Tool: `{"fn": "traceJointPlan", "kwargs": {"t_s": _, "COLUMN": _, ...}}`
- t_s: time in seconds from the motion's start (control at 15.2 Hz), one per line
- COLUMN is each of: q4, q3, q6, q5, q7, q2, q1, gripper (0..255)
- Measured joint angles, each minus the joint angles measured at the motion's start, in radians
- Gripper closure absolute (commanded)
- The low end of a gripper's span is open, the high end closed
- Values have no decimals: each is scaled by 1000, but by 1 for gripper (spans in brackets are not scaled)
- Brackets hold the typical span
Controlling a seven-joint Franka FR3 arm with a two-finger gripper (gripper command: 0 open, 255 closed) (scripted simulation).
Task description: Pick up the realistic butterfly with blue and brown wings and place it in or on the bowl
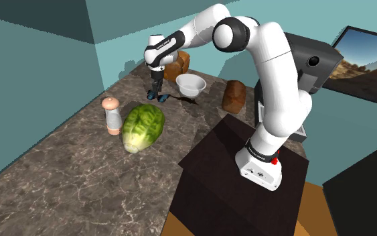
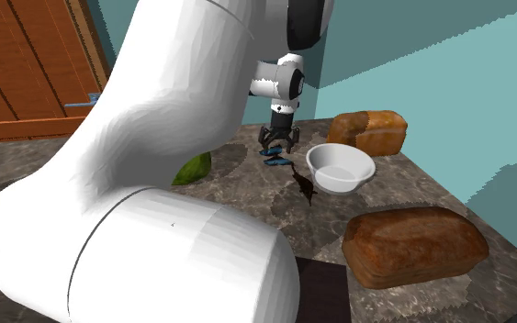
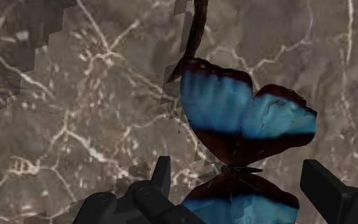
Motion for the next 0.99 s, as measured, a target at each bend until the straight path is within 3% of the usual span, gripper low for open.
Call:
{"fn": "traceJointPlan", "kwargs": {"t_s": 0.07, "q4": 0, "q3": 0, "q6": 0, "q5": 0, "q7": 0, "q2": 0, "q1": 0, "gripper": 255}}
{"fn": "traceJointPlan", "kwargs": {"t_s": 0.99, "q4": -5, "q3": 0, "q6": -22, "q5": 0, "q7": 0, "q2": -28, "q1": -1, "gripper": 255}}
